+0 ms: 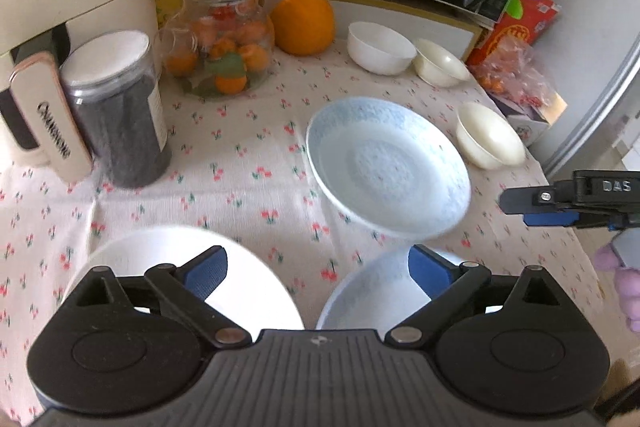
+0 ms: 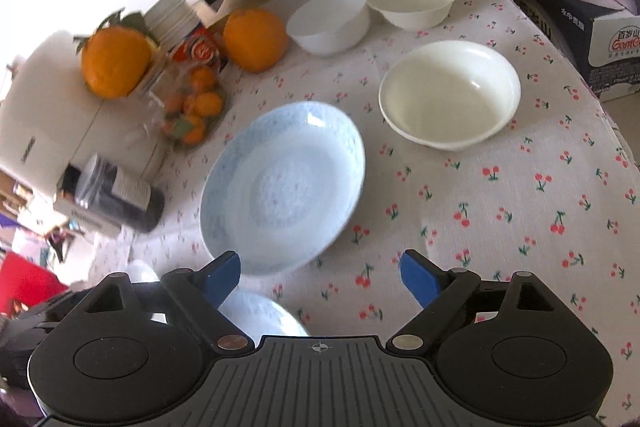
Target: Organize plates and bowls
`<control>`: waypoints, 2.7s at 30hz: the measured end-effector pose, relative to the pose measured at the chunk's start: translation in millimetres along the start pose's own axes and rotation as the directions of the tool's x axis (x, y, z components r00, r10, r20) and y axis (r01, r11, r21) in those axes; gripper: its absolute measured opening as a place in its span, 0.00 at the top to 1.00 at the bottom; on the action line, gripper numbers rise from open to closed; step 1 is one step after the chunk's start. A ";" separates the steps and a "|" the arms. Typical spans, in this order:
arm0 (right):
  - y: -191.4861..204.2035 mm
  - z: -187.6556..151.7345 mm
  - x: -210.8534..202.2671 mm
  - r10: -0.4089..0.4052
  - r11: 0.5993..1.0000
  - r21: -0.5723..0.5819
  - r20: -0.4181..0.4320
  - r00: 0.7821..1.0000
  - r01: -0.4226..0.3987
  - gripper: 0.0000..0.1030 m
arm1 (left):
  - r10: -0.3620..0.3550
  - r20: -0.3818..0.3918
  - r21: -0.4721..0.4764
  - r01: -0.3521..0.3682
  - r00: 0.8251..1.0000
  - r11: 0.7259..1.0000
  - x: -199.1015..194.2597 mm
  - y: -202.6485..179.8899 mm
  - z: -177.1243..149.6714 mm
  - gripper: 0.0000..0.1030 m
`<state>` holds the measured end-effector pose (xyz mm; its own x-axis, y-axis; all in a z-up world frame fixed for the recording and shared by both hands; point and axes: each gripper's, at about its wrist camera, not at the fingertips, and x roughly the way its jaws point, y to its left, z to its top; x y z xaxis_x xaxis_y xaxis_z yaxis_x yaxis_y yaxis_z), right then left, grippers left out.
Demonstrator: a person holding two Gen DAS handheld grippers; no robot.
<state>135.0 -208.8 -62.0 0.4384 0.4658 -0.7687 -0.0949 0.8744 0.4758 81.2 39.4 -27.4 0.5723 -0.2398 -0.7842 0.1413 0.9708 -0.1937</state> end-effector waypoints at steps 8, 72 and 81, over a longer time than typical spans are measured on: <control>-2.0 -20.5 -5.8 0.001 1.000 -0.009 -0.048 0.999 -0.002 0.13 | -0.027 -0.086 -0.007 0.026 0.996 1.000 -18.3 -12.3 -33.5 0.05; 14.0 -55.7 2.3 0.001 1.000 -0.017 -0.112 0.994 -0.003 0.82 | -0.093 -0.199 -0.195 0.054 0.976 0.979 -10.2 -7.2 -58.8 0.81; 14.5 -49.8 -10.8 0.035 0.999 0.004 -0.078 0.996 -0.035 0.82 | -0.093 -0.133 -0.186 0.067 0.987 0.980 -22.1 -7.1 -53.9 0.82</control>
<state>84.4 -194.4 -68.1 0.3640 0.5055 -0.7822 -0.1063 0.8569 0.5043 24.0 37.8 -40.5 0.4440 -0.3266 -0.8344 0.0269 0.9356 -0.3520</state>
